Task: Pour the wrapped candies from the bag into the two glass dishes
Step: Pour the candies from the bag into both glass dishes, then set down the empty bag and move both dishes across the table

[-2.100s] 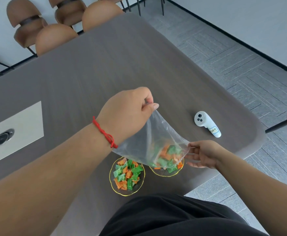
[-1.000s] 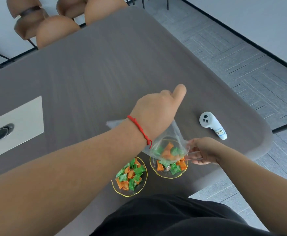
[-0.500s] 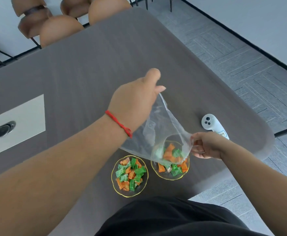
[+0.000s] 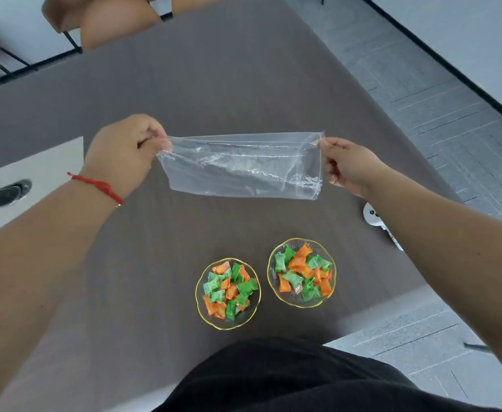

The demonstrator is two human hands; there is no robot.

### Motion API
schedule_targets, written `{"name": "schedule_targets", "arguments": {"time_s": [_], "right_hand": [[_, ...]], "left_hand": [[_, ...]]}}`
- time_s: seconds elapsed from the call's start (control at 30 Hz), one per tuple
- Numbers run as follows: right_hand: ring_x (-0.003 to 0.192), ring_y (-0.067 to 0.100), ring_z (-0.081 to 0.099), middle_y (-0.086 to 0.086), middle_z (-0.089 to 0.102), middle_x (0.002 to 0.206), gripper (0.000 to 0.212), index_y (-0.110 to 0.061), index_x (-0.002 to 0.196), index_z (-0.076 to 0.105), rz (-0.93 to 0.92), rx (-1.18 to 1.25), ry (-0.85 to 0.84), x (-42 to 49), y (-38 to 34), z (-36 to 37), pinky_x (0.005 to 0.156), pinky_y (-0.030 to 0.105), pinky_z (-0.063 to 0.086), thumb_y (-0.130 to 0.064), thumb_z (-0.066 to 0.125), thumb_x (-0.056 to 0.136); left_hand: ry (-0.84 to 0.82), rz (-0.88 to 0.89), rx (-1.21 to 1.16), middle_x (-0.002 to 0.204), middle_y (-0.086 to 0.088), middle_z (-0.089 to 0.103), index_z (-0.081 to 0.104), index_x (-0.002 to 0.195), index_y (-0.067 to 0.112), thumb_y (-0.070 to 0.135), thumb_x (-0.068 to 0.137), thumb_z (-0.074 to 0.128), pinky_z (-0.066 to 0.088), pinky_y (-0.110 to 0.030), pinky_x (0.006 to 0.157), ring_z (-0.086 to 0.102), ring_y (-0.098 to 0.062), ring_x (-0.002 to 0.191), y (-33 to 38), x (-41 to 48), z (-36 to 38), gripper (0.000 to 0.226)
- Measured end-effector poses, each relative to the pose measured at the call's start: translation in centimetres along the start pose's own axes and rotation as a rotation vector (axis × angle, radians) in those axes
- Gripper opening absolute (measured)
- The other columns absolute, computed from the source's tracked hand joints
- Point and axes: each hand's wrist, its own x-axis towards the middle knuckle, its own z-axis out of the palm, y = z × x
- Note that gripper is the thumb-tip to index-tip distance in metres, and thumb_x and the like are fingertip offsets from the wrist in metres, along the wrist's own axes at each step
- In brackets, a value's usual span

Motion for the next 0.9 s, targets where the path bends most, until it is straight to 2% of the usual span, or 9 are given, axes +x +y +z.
{"name": "schedule_targets", "arguments": {"time_s": [0.07,0.13,0.27,0.43,0.5,0.6,0.77,0.83,0.9], "right_hand": [[0.051,0.009,0.031,-0.005,0.034,0.059,0.011,-0.032,0.092,0.067,-0.066,-0.032,0.016,0.5,0.0,0.7,0.048,0.022,0.034,-0.037,0.057,0.091],[0.051,0.010,0.029,-0.006,0.032,0.060,0.012,-0.034,0.090,0.068,-0.079,-0.089,0.029,1.1,0.8,1.3,0.049,0.023,0.033,-0.040,0.057,0.090],[0.056,0.010,0.049,-0.003,0.055,0.070,0.020,-0.028,0.108,0.065,0.039,-0.233,-0.021,2.4,4.7,2.4,0.054,0.022,0.039,-0.035,0.056,0.092],[0.075,0.011,0.065,-0.003,0.067,0.091,0.017,-0.021,0.109,0.057,0.206,-0.327,-0.080,3.0,9.9,3.7,0.064,0.021,0.045,-0.028,0.050,0.096],[0.083,0.014,0.066,-0.002,0.067,0.097,0.013,-0.022,0.101,0.060,0.239,-0.351,-0.088,3.3,11.5,4.1,0.068,0.023,0.045,-0.027,0.049,0.096],[0.087,0.015,0.064,0.000,0.068,0.101,0.012,-0.027,0.087,0.061,0.274,-0.405,-0.085,3.7,13.5,4.5,0.063,0.023,0.042,-0.024,0.051,0.094],[0.069,0.007,0.061,0.003,0.068,0.099,0.014,-0.017,0.104,0.062,0.261,-0.445,-0.055,4.3,14.9,4.2,0.049,0.013,0.038,-0.019,0.056,0.092],[0.070,0.008,0.062,0.003,0.068,0.099,0.019,-0.014,0.108,0.064,0.250,-0.489,-0.081,4.3,15.0,4.1,0.056,0.015,0.040,-0.018,0.056,0.091],[0.077,0.014,0.065,0.003,0.070,0.097,0.026,-0.018,0.115,0.061,0.235,-0.562,-0.098,4.1,14.7,4.1,0.065,0.022,0.045,-0.023,0.058,0.090]], "left_hand": [[0.033,-0.080,-0.121,0.079,-0.002,0.068,0.060,0.084,0.021,0.023,0.088,0.055,0.046,-0.013,0.058,0.063,-0.016,0.063,-1.4,-0.9,1.2,0.006],[0.060,-0.135,-0.172,0.076,-0.004,0.067,0.062,0.087,0.018,0.020,0.088,0.055,0.051,-0.015,0.059,0.063,-0.010,0.064,-3.1,-1.8,2.7,0.008],[-0.011,-0.070,0.159,0.085,-0.012,0.068,0.067,0.086,0.008,0.017,0.088,0.056,0.048,-0.038,0.077,0.061,-0.031,0.083,-8.0,-4.4,7.3,0.014],[-0.220,-0.125,0.357,0.074,-0.009,0.045,0.066,0.082,0.010,0.016,0.089,0.050,0.044,-0.038,0.060,0.050,-0.035,0.070,-12.8,-8.4,13.3,0.019],[-0.300,-0.173,0.423,0.073,-0.011,0.047,0.064,0.079,0.011,0.018,0.091,0.045,0.041,-0.036,0.058,0.053,-0.036,0.071,-13.4,-9.7,15.2,0.024],[-0.403,-0.212,0.492,0.081,-0.015,0.062,0.063,0.079,0.012,0.017,0.090,0.041,0.042,-0.036,0.060,0.057,-0.037,0.075,-14.0,-11.1,17.2,0.026],[-0.510,-0.268,0.490,0.088,-0.015,0.066,0.063,0.080,0.013,0.013,0.089,0.039,0.049,-0.039,0.067,0.059,-0.036,0.078,-14.5,-12.7,19.1,0.026],[-0.552,-0.314,0.426,0.100,-0.015,0.069,0.068,0.091,0.015,0.014,0.091,0.040,0.051,-0.040,0.078,0.060,-0.036,0.089,-14.4,-12.8,19.5,0.028],[-0.597,-0.391,0.323,0.120,-0.015,0.064,0.062,0.119,0.018,0.018,0.094,0.043,0.045,-0.039,0.092,0.057,-0.034,0.109,-14.1,-12.9,19.8,0.032]]}}
